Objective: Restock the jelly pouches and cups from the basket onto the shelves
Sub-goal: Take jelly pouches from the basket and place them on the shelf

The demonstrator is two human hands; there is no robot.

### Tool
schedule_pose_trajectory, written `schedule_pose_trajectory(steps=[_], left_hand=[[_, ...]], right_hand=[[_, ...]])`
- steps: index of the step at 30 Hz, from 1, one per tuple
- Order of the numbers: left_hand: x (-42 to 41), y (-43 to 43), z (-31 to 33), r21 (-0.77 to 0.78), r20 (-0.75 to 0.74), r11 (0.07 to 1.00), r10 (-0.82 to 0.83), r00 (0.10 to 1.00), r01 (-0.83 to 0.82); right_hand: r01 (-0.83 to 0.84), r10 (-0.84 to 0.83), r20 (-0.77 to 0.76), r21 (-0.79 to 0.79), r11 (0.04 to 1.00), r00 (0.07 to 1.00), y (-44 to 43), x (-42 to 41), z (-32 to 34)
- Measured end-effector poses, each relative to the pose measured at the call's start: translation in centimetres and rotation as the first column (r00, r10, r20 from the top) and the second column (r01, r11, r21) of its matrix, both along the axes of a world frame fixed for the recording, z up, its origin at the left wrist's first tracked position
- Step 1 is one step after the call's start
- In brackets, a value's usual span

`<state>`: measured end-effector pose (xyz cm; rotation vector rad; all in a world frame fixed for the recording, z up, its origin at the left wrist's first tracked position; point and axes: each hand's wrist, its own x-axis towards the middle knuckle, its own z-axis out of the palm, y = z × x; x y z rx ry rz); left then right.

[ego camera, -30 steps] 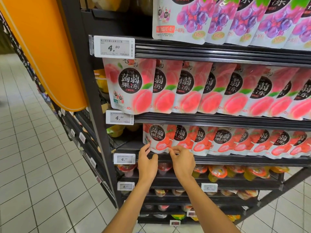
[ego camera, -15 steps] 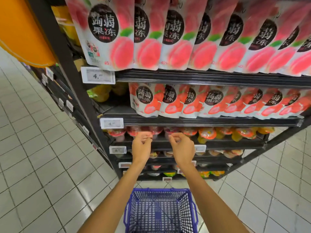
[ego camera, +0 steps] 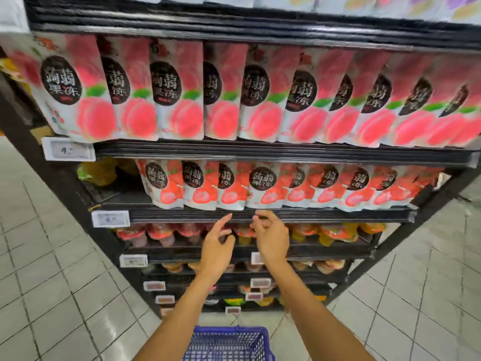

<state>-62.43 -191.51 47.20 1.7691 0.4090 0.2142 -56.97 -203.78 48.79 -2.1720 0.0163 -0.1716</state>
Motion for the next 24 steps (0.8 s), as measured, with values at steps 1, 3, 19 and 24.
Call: schedule_pose_trajectory(steps=[1, 3, 19, 24], left_hand=[[0.5, -0.7, 0.0, -0.002, -0.01, 1.0, -0.005, 1.0, 0.005], [0.9, -1.3, 0.1, -0.008, -0.025, 1.0, -0.002, 1.0, 0.002], [0.6, -1.0, 2.8, -0.053, 0.039, 0.997, -0.059, 0.997, 0.061], [1.0, -2.2, 4.0, -0.049, 0.073, 0.993, -0.1, 0.992, 0.104]], right_hand=[[-0.027, 0.027, 0.006, 0.011, 1.0, 1.0, 0.2, 0.9, 0.8], [-0.071, 0.072, -0.011, 0.02, 0.997, 0.997, 1.0, 2.0, 2.1], [0.316, -0.319, 0.112, 0.045, 0.948, 0.941, -0.9, 2.0, 3.9], [0.171, -0.168, -0.034, 0.175, 0.97, 0.985, -3.6, 3.6, 4.0]])
